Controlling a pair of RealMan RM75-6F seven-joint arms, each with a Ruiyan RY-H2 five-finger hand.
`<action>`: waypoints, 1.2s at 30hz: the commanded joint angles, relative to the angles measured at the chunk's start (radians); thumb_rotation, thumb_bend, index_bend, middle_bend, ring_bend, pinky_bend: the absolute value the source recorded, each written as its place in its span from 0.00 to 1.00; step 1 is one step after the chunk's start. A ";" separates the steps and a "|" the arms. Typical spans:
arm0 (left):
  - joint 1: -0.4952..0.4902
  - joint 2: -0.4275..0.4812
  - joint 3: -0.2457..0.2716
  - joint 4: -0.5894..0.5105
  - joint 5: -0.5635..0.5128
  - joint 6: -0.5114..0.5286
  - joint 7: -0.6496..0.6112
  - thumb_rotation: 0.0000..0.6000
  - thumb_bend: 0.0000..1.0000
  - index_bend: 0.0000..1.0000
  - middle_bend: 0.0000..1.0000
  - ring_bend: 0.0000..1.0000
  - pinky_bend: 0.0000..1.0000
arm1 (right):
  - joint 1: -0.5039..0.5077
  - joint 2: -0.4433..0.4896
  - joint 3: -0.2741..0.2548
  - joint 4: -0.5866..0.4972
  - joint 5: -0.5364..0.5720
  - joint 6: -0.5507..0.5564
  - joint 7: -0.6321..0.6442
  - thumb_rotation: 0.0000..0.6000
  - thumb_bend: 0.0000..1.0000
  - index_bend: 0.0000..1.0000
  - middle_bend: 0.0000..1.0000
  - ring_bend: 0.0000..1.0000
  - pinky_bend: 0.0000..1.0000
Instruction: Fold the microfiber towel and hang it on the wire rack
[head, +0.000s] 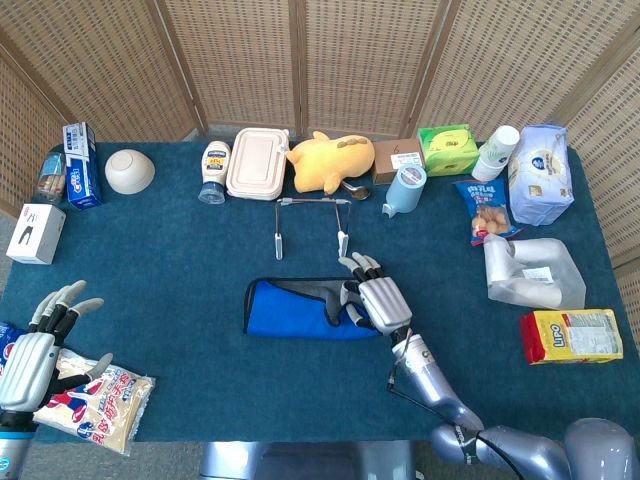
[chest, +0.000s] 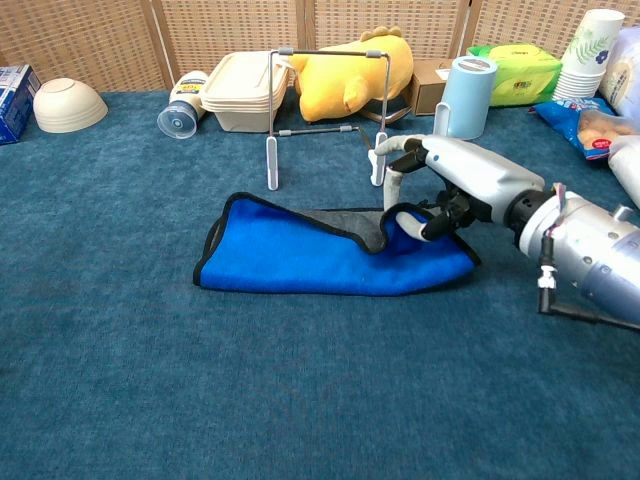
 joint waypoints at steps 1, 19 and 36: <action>0.002 0.002 0.001 -0.001 0.001 0.002 0.001 1.00 0.34 0.20 0.05 0.00 0.00 | 0.015 -0.002 0.017 0.012 0.025 -0.022 -0.004 1.00 0.44 0.68 0.13 0.00 0.00; 0.027 0.013 0.012 -0.013 0.013 0.026 0.003 1.00 0.34 0.20 0.04 0.00 0.00 | 0.043 0.012 0.036 0.051 0.109 -0.098 0.000 1.00 0.45 0.52 0.11 0.00 0.00; 0.044 0.014 0.018 -0.011 0.025 0.042 -0.004 1.00 0.34 0.20 0.04 0.00 0.00 | 0.069 0.016 0.061 0.055 0.175 -0.099 -0.091 1.00 0.45 0.21 0.04 0.00 0.00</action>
